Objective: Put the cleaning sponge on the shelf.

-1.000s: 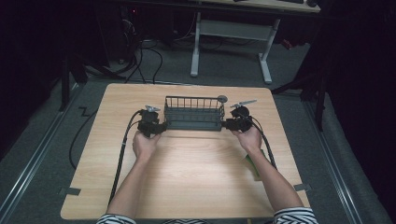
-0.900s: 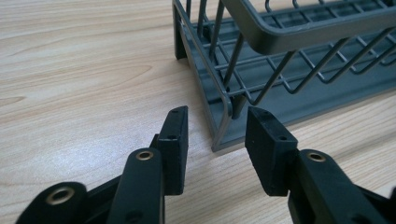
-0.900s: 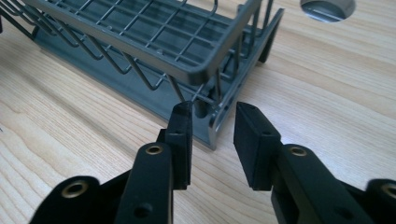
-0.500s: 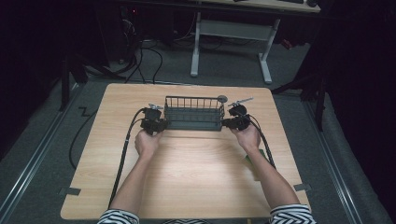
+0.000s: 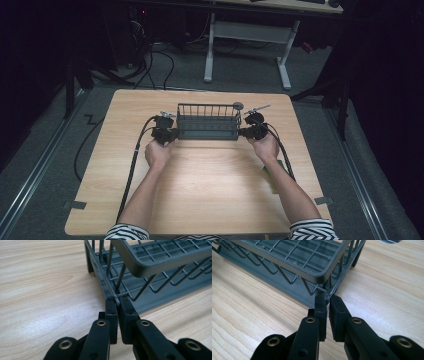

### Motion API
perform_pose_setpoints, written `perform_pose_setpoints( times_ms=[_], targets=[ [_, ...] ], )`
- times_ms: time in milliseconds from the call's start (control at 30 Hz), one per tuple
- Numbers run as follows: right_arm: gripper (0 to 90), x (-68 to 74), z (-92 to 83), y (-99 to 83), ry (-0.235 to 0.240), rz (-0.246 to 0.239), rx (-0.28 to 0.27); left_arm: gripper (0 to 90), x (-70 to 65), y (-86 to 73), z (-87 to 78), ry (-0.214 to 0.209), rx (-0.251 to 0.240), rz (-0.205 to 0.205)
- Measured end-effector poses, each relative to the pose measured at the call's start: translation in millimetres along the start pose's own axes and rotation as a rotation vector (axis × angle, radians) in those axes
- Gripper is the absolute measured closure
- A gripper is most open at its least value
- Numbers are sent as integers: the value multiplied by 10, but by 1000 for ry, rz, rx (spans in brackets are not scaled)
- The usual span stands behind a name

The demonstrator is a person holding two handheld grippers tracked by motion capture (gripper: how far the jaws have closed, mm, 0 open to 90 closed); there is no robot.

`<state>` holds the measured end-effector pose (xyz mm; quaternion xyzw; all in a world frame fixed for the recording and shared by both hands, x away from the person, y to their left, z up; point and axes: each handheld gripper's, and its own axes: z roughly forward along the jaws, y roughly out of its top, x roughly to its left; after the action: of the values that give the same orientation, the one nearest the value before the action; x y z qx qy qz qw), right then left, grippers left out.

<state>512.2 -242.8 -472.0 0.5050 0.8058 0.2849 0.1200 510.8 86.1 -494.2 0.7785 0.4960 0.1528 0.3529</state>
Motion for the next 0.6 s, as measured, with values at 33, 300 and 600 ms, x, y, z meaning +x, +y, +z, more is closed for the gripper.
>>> perform_pose_setpoints(
  times_ms=[33, 300, 600],
  targets=[
    [850, -4, -10, -5, -2, 2, 5, 862, -20, -2, -2, -4, 3, 8],
    [854, -142, -178, -198, -6, -13, 19, 864, -278, -23, -14, -54, 34, 75],
    [861, -286, -411, -492, 0, -9, 29, 863, -588, -60, -34, -101, 62, 128]
  ],
)
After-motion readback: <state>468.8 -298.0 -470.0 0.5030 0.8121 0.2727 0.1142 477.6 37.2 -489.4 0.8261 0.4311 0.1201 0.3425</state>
